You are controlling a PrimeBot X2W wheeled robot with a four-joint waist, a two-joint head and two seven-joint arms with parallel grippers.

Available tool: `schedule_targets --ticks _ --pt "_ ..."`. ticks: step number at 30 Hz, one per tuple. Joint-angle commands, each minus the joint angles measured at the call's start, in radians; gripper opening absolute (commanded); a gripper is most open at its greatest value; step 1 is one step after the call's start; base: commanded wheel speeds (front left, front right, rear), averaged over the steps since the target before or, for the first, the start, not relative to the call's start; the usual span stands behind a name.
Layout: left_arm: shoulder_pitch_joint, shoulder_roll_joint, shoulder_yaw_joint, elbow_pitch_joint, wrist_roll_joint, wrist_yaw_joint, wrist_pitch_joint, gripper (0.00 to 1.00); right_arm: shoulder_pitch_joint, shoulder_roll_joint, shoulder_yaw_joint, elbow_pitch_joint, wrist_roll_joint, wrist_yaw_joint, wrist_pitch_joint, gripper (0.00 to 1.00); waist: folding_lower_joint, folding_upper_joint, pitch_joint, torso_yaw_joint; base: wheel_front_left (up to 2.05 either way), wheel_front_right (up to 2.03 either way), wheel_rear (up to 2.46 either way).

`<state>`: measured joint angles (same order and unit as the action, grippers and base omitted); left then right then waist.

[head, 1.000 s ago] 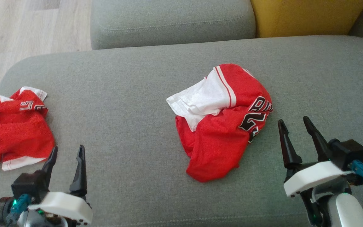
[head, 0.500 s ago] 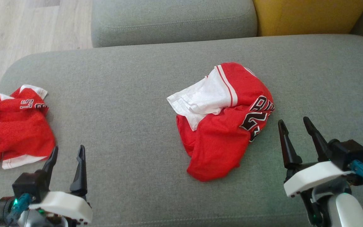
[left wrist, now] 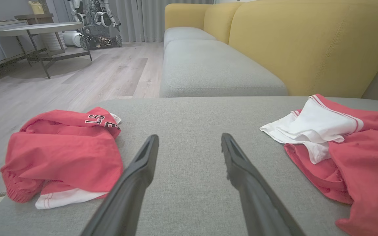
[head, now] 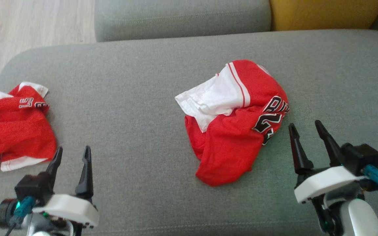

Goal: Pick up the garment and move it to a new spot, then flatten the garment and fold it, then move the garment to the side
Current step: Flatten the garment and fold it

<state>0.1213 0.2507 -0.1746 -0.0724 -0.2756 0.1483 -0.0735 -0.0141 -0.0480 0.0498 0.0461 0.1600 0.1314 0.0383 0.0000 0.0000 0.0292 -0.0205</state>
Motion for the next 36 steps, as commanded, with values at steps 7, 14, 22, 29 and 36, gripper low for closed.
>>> schedule_targets --ticks 7,14,22,29,36 --pt "-0.15 0.009 0.004 -0.047 0.011 -0.014 -0.025 1.0 -0.199 -0.032 0.083 0.042 0.003 -0.001 -0.003 1.0 0.0 0.0 0.101 0.055 0.0 0.0 0.0" --pt "-0.216 -0.006 -0.025 -0.023 0.015 -0.034 -0.052 1.0 -0.377 -0.098 0.21 0.186 0.001 -0.001 0.037 1.0 0.0 0.0 0.168 0.101 0.0 0.0 0.0" --pt "-0.302 -0.03 -0.056 0.042 0.012 -0.061 -0.098 1.0 -0.55 -0.182 0.378 0.37 0.02 -0.001 0.127 1.0 0.0 0.0 0.241 0.152 0.0 0.0 0.0" --pt "-0.343 -0.048 -0.07 0.087 0.007 -0.069 -0.127 1.0 -0.669 -0.218 0.5 0.522 0.044 -0.001 0.197 0.69 0.0 0.0 0.273 0.163 0.0 0.0 0.0" --pt "-0.354 -0.051 -0.068 0.128 0.0 -0.069 -0.146 1.0 -0.695 -0.204 0.496 0.574 0.106 -0.001 0.148 0.0 0.0 0.0 0.263 0.148 0.0 0.0 0.0"
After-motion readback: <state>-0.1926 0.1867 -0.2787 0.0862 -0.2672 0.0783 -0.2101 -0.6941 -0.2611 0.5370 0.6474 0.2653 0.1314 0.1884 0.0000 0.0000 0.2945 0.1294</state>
